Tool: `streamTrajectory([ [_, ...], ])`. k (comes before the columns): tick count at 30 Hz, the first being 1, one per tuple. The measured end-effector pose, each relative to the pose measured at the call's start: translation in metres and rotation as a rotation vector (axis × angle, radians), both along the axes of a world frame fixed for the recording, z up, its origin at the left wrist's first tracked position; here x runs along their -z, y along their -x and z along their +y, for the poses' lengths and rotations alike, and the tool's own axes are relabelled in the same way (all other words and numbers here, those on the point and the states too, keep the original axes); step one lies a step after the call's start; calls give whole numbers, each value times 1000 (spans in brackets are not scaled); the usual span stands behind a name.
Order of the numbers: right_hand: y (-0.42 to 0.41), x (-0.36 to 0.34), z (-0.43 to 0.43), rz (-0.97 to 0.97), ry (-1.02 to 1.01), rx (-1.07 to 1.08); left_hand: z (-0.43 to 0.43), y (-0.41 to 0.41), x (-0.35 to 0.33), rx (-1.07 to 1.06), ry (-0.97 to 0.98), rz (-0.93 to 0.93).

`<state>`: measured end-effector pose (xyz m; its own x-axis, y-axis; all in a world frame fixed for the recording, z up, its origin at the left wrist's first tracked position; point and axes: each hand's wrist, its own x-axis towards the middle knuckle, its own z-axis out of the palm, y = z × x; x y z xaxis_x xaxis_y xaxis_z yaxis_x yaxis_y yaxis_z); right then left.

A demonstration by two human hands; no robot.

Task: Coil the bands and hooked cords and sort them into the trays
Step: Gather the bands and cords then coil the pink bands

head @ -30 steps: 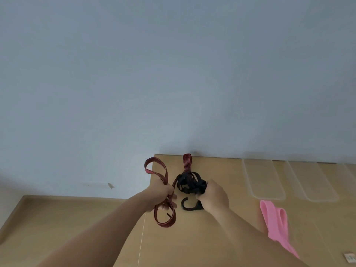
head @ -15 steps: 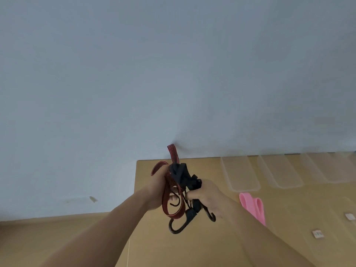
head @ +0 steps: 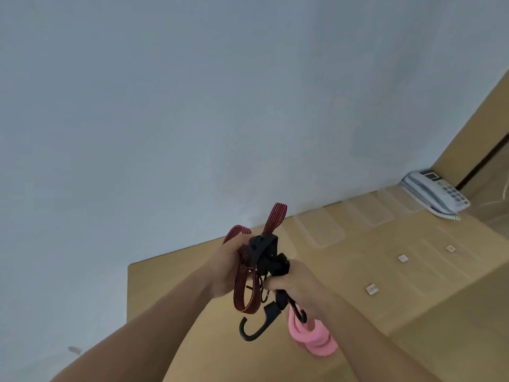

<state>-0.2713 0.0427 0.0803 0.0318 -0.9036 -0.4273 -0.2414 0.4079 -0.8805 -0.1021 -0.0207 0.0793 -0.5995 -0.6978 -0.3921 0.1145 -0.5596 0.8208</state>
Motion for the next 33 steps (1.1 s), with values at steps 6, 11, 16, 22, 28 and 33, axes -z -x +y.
streamTrajectory([
  [6, 88, -15, 41, -195, 18, 113, 23, 90, -25, -28, -33, -107],
  [11, 178, -19, 85, -295, 38, 259, 52, 181, -30, -65, -82, -123],
  [16, 262, -26, 127, -437, 85, 466, 75, 265, -27, 165, -66, -37],
  [22, 339, -24, 151, -306, 91, 639, 104, 354, -26, 210, 106, -261],
  [28, 381, -10, 139, -335, 24, 685, 88, 407, -23, 166, 251, -448],
  [33, 423, -8, 101, -314, 4, 684, 54, 463, -18, 259, 366, -549],
])
